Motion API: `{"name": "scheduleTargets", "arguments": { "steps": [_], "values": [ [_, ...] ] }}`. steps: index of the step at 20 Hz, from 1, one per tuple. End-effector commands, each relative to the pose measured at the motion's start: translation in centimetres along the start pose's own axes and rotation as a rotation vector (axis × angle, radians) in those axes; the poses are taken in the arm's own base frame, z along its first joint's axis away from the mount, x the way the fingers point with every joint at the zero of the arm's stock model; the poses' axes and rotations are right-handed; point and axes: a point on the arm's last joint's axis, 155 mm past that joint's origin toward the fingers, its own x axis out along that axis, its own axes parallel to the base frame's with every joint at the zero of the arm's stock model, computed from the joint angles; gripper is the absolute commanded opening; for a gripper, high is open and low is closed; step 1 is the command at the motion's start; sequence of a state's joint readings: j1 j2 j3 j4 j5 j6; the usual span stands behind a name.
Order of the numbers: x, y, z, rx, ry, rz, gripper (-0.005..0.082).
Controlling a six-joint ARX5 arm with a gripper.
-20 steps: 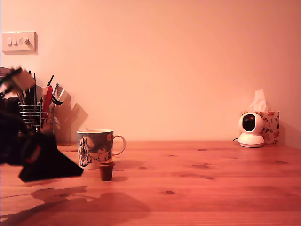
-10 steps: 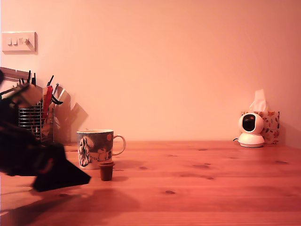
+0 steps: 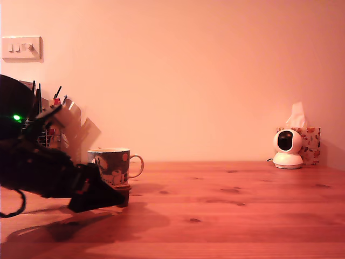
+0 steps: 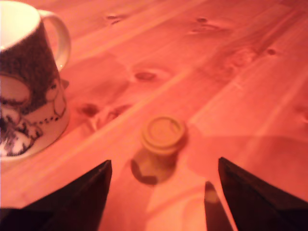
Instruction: Pick up the coffee capsules on the table and drop them inside the coffee cup
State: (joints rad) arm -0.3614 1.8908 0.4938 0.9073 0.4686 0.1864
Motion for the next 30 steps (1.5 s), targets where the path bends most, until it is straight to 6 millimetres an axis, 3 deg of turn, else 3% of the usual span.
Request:
{"name": "scheduleTargets", "arguments": {
  "steps": [1, 13, 17, 23, 25, 30],
  "values": [
    [0.6, -0.1, 0.2, 0.002, -0.004, -0.011, 0.0639],
    [2.4, -0.6, 0.4, -0.003, 0.018, -0.061, 0.063],
    [2.5, -0.6, 0.2, -0.007, 0.029, -0.063, 0.0492],
    [2.6, -0.9, 0.1, 0.001, 0.03, -0.069, 0.0181],
    [2.6, -0.9, 0.1, 0.001, 0.03, -0.069, 0.0144],
    [2.6, -0.9, 0.2, 0.001, 0.03, -0.069, 0.0144]
  ]
}}
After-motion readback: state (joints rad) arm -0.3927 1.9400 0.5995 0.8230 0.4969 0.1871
